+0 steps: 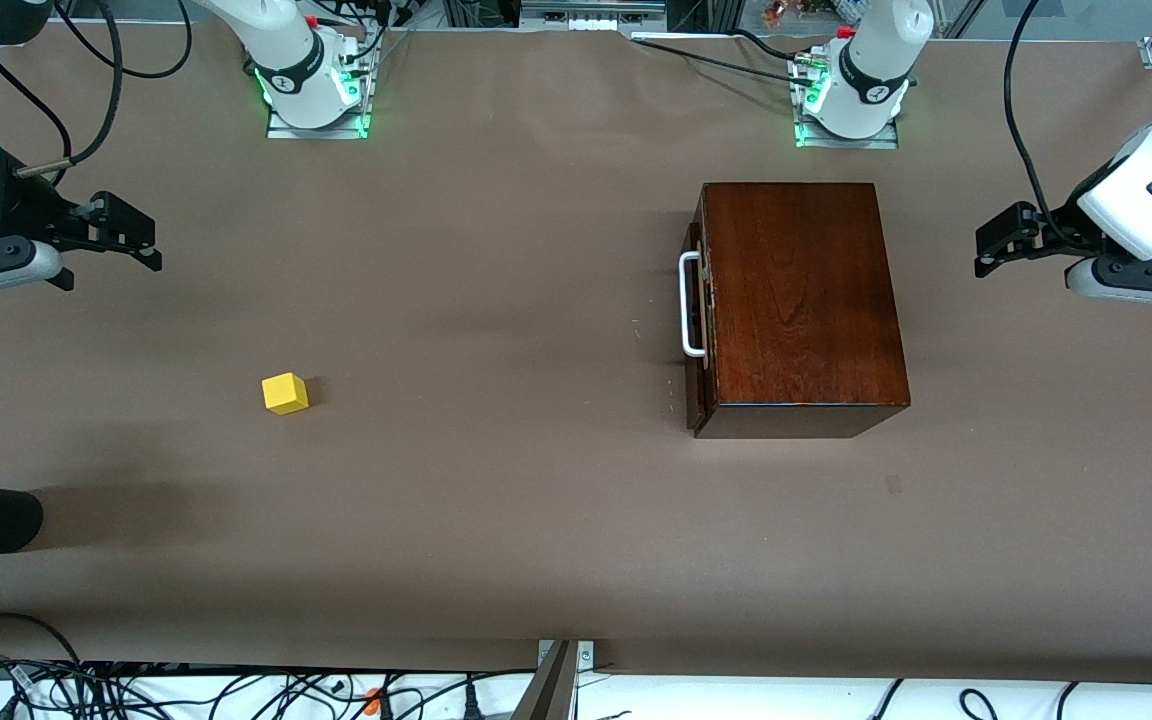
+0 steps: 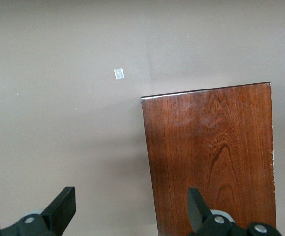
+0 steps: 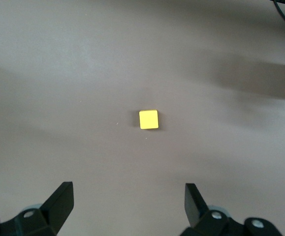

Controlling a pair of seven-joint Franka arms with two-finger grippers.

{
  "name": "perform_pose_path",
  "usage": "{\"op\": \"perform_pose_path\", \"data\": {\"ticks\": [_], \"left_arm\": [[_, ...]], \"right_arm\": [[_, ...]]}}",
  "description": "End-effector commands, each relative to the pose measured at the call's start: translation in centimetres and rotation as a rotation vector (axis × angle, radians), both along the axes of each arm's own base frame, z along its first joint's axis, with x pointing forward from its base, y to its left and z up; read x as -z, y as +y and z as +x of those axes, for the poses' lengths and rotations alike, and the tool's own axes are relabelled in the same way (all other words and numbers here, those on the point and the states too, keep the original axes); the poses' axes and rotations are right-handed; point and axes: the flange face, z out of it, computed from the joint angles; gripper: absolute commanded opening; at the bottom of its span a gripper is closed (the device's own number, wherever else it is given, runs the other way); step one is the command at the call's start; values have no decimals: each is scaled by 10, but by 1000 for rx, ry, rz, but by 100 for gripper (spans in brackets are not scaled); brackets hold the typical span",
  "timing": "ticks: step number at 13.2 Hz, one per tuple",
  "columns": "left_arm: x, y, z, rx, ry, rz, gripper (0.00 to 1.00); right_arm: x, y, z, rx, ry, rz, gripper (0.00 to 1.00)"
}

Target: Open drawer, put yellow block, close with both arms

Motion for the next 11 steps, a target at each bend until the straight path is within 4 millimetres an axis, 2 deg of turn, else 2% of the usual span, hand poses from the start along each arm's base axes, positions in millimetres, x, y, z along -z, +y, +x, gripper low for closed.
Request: {"op": "perform_pose_path", "data": {"ticks": [1,8,11], "left_arm": [[-5,-8,-2,11,0,-6,100],[-5,-2,0,6,-5,-18,100],[-4,-28,-4,31,5,-19,100]], "right_arm": [[-7,-1,2,-10,-1,8,100],[-7,-1,2,-10,-1,10,100],[-7,-2,2,-7,-2,10,100]]}}
